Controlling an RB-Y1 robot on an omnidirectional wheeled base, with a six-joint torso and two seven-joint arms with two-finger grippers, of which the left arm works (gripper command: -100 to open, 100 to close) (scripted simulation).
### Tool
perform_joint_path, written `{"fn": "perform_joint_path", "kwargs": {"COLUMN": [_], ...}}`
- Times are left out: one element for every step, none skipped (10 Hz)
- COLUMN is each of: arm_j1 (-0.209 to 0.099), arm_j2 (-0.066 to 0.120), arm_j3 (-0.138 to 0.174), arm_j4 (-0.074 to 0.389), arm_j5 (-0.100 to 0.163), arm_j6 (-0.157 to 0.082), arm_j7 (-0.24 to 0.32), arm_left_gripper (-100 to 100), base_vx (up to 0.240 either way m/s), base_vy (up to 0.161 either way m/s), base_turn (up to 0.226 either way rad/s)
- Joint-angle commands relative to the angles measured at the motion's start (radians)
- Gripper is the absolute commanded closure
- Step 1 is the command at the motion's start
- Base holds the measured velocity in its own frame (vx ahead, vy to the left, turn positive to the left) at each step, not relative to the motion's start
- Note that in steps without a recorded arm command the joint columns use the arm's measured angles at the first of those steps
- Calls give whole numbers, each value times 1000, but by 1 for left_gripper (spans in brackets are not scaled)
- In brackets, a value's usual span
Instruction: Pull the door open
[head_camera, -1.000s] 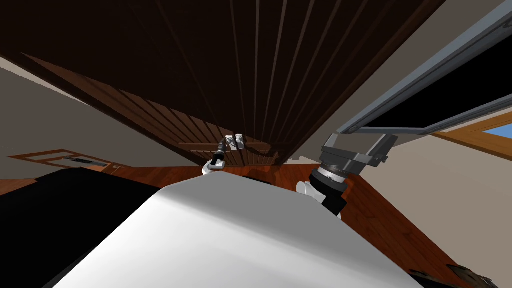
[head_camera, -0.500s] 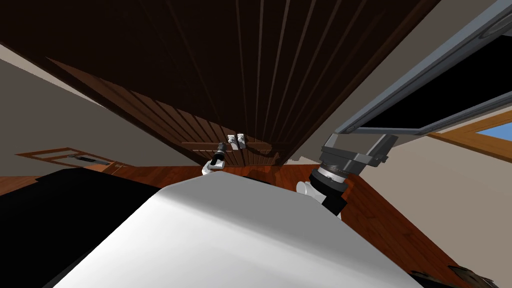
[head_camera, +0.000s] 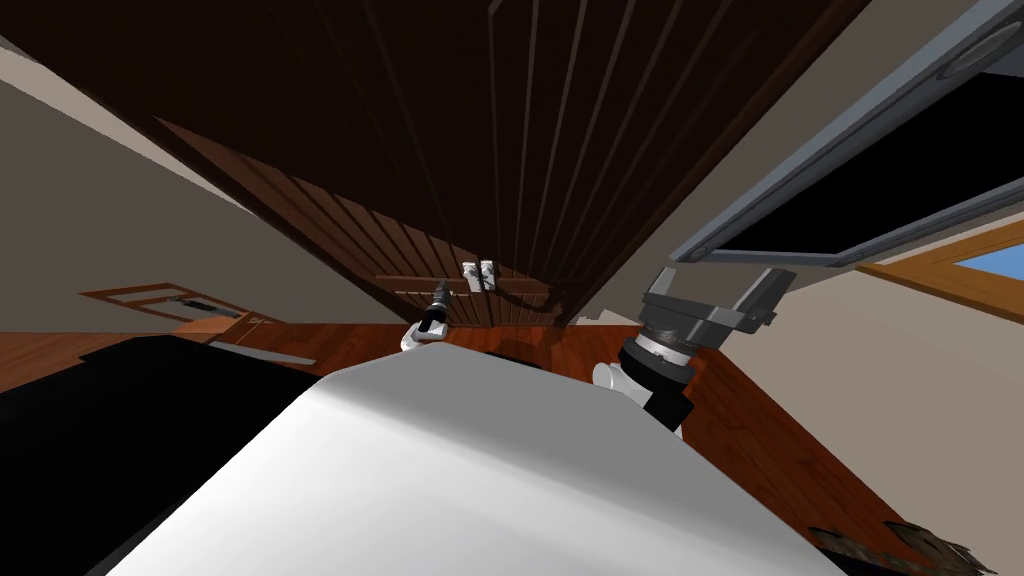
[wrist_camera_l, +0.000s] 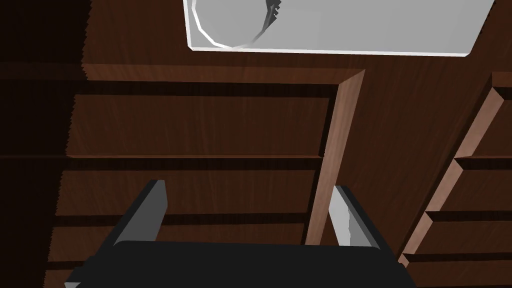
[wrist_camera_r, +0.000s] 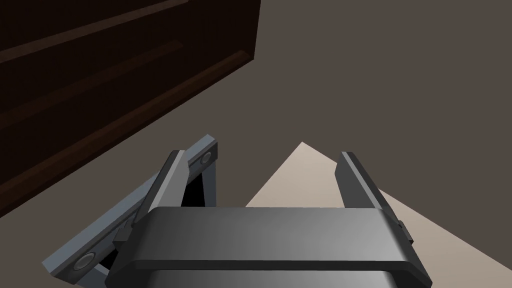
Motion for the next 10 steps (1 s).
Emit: {"fn": "perform_joint_path", "kwargs": {"arm_j1": [4, 3, 1, -7, 7, 16, 24, 28, 25, 18], "arm_j2": [-4, -8, -12, -6, 4, 10, 16, 21, 21, 19], "arm_j3": [-11, -24, -37, -28, -2, 15, 32, 49, 54, 52], "arm_j4": [-16, -27, -37, -21, -9, 0, 8, 18, 22, 23], "arm_j5": [-1, -3, -4, -3, 1, 3, 5, 7, 7, 6], "arm_j6": [3, 3, 3, 3, 7, 9, 11, 12, 13, 12], "arm_j7": [3, 6, 9, 8, 5, 4, 2, -1, -3, -4], "arm_left_gripper": [-100, -100, -100, -100, -100, -100, -100, -100, -100, -100], "base_vx": [-141, -160, -157, -65, -54, -63, -20, 63, 141, 174], "base_vy": [-96, -92, -106, -54, 18, 47, 63, 80, 75, 33], "base_turn": [-46, -59, -87, -13, 145, 216, 158, 109, 21, -47]}}
